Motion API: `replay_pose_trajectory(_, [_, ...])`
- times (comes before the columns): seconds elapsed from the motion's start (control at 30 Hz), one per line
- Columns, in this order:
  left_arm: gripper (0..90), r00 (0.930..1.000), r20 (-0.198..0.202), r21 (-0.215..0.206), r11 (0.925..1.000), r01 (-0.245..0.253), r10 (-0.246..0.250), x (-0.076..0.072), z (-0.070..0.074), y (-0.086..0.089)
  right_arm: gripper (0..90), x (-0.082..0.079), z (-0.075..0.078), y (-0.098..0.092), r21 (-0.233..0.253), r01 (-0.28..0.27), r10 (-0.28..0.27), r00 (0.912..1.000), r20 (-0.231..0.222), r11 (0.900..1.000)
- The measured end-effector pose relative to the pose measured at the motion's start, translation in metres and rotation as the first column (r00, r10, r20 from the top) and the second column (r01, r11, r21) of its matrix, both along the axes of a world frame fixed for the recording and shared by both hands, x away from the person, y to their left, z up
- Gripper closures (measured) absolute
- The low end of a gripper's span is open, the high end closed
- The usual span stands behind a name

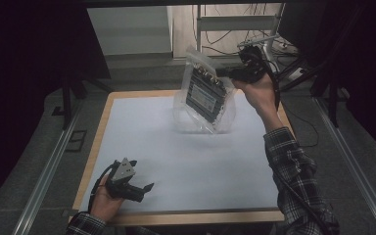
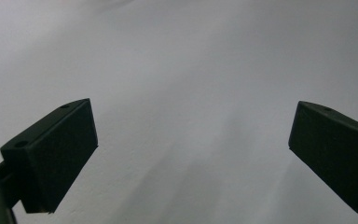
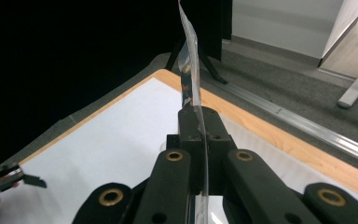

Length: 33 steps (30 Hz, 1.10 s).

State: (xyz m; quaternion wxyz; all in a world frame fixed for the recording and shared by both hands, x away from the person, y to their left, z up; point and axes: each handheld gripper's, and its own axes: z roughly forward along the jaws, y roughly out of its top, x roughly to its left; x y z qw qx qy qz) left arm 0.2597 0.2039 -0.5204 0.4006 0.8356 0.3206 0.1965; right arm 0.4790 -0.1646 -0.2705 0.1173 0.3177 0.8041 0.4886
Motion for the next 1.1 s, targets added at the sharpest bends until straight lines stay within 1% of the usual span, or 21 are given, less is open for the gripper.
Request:
replay_pose_trajectory(0.1, [0.8, 1.0000, -0.001, -0.001, 1.0000, 0.002, -0.002, 0.000, 0.000, -0.001, 89.1, 0.006, 0.001, 0.002, -0.001, 0.000, 0.000, 0.9999, 0.015, 1.000])
replay_pose_trajectory(0.2, [0.8, 1.0000, 0.003, 0.000, 1.0000, 0.001, -0.001, -0.001, 0.000, -0.001, 89.1, 0.014, 0.003, 0.003, -0.001, 0.007, -0.007, 0.9997, 0.022, 1.000])
replay_pose_trajectory(0.33, [0.8, 1.0000, 0.004, -0.006, 1.0000, 0.001, -0.001, -0.001, 0.000, -0.001, 89.1, 0.020, 0.005, 0.004, 0.006, 0.013, -0.013, 0.9995, 0.028, 1.000])
replay_pose_trajectory(0.4, [0.8, 1.0000, 0.006, -0.004, 1.0000, 0.001, -0.001, -0.001, 0.000, -0.001, 89.1, 0.026, 0.006, 0.006, -0.003, 0.020, -0.020, 0.9992, 0.034, 1.000])
replay_pose_trajectory(0.57, [0.8, 1.0000, 0.005, -0.004, 1.0000, 0.001, -0.001, -0.001, 0.000, -0.001, 89.1, 0.033, 0.005, 0.009, -0.013, 0.028, -0.028, 0.9990, 0.036, 1.000])
replay_pose_trajectory(0.6, [0.8, 1.0000, 0.005, -0.006, 1.0000, 0.001, -0.001, -0.001, 0.000, -0.001, 89.0, 0.037, 0.003, 0.010, -0.015, 0.032, -0.031, 0.9986, 0.042, 0.999])
replay_pose_trajectory(0.67, [0.8, 1.0000, 0.005, -0.005, 1.0000, 0.002, -0.002, -0.001, 0.000, -0.001, 89.1, 0.039, 0.003, 0.010, -0.015, 0.035, -0.034, 0.9986, 0.041, 0.999])
replay_pose_trajectory(0.7, [0.8, 1.0000, 0.005, -0.005, 1.0000, 0.002, -0.002, -0.001, 0.000, -0.001, 89.1, 0.042, 0.001, 0.011, -0.019, 0.041, -0.040, 0.9981, 0.046, 0.999])
replay_pose_trajectory(0.83, [0.8, 1.0000, 0.005, -0.004, 1.0000, 0.004, -0.004, -0.001, 0.000, -0.001, 89.1, 0.048, -0.002, 0.013, -0.019, 0.044, -0.043, 0.9980, 0.046, 0.999])
replay_pose_trajectory(1.0, [0.8, 1.0000, 0.006, -0.003, 1.0000, 0.005, -0.005, -0.001, 0.000, -0.001, 89.1, 0.056, -0.009, 0.018, -0.032, 0.051, -0.050, 0.9974, 0.051, 0.998])
replay_pose_trajectory(1.07, [0.8, 1.0000, 0.005, 0.001, 1.0000, 0.007, -0.007, -0.001, 0.000, -0.001, 89.1, 0.060, -0.015, 0.022, -0.035, 0.053, -0.051, 0.9973, 0.053, 0.998])
replay_pose_trajectory(1.1, [0.8, 1.0000, 0.005, 0.001, 1.0000, 0.007, -0.007, -0.001, 0.000, -0.001, 89.1, 0.060, -0.015, 0.022, -0.035, 0.053, -0.051, 0.9973, 0.053, 0.998])
